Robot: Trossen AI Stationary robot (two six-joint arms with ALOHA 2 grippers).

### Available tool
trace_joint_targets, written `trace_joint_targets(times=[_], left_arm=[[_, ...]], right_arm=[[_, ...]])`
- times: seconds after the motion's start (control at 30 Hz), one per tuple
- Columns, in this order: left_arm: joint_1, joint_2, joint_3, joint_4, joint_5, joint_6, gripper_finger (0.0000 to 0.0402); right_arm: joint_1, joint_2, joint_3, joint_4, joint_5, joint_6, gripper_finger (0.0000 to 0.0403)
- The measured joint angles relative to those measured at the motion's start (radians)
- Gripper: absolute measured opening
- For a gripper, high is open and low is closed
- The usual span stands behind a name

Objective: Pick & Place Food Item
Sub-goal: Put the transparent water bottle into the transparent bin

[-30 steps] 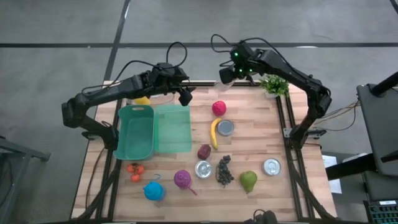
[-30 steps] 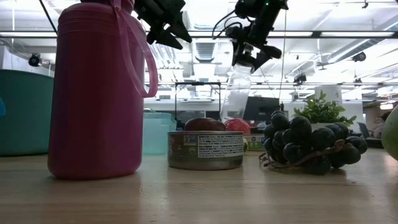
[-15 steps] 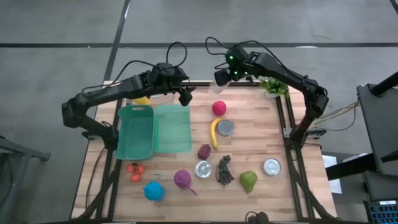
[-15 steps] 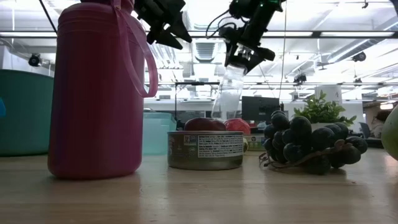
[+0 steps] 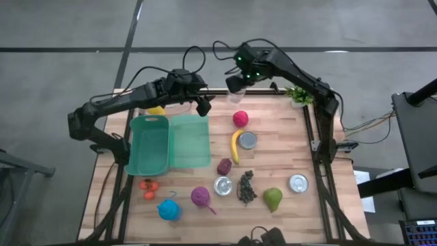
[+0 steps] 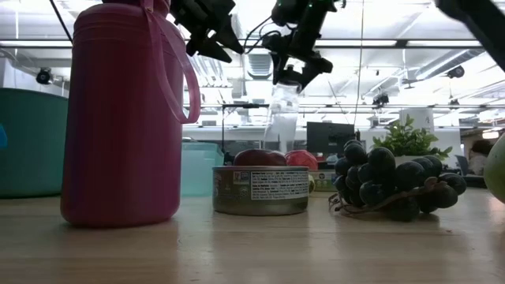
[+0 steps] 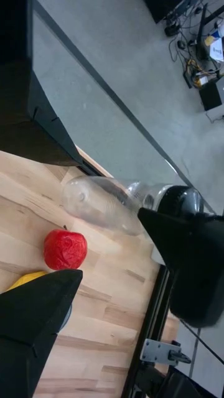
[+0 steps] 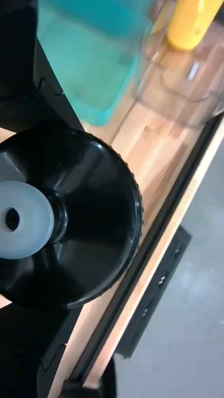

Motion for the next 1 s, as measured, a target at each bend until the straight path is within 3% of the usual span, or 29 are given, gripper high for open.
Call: trace_joint_targets(times=[0.2,1.0], left_arm=[[0.000,0.000,0.000,0.000,0.000,0.000,0.0291],[0.000,0.000,0.000,0.000,0.000,-0.002,0.0291]], right_arm=[[0.007,0.115,0.177,-0.092,-0.010,-0.040,0.0338],[0.052,0.168,0.150,-0.052,-0.024,-0.028,0.0338]])
